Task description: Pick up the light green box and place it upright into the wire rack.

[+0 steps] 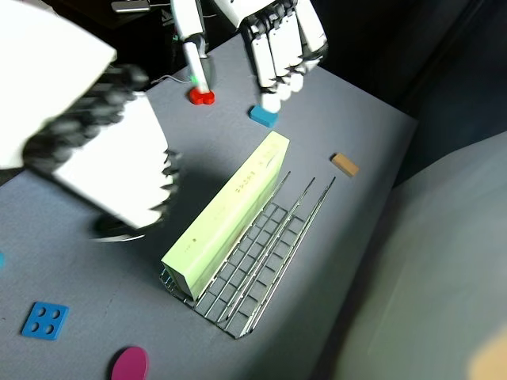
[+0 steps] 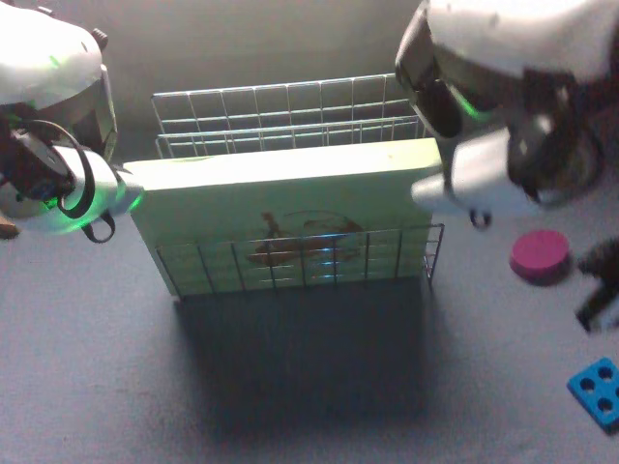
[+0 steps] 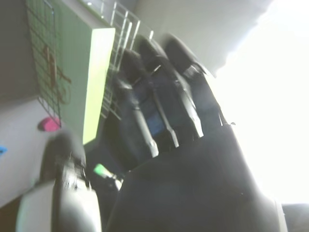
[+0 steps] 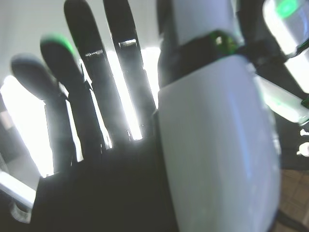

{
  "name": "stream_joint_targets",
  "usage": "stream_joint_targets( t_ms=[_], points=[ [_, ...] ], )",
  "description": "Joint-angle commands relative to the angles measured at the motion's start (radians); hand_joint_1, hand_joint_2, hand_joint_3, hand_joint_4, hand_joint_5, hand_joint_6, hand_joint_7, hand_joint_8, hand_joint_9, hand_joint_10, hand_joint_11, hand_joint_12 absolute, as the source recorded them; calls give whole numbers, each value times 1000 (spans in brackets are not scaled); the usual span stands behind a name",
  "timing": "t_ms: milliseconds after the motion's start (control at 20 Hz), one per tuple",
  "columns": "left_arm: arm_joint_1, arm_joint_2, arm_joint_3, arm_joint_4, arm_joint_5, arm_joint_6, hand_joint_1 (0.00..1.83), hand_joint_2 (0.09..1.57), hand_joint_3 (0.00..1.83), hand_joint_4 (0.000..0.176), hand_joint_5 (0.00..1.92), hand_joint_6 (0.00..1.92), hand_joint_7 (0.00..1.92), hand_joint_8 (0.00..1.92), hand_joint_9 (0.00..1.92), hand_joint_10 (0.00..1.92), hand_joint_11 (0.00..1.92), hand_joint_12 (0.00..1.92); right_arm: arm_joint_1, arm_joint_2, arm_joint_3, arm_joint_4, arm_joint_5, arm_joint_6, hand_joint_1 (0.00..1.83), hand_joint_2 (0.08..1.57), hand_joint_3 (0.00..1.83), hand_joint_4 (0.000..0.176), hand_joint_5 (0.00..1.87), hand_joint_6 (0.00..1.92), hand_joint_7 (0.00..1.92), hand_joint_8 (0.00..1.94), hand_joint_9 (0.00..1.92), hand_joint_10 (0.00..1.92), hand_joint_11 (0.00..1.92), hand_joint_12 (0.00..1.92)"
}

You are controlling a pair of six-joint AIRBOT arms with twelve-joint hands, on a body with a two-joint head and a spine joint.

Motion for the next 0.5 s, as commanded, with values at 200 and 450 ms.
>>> stream_joint_targets(
  t_ms=[200, 450],
  points=[
    [-7, -6, -7, 93, -62, -2, 408, 1418, 6, 0, 1099, 1822, 1236, 1919, 1348, 1921, 1500, 1921, -38, 57, -89, -87, -25, 7, 794, 1196, 24, 0, 1108, 1921, 1248, 1941, 1442, 1921, 1642, 1921],
    [-6, -17, -3, 94, -61, -4, 1064, 1226, 0, 0, 1037, 1895, 1252, 1921, 1371, 1921, 1570, 1921, -52, 71, -102, -86, -18, 65, 681, 1385, 13, 0, 1195, 1921, 1385, 1941, 1587, 1921, 1754, 1921]
  ],
)
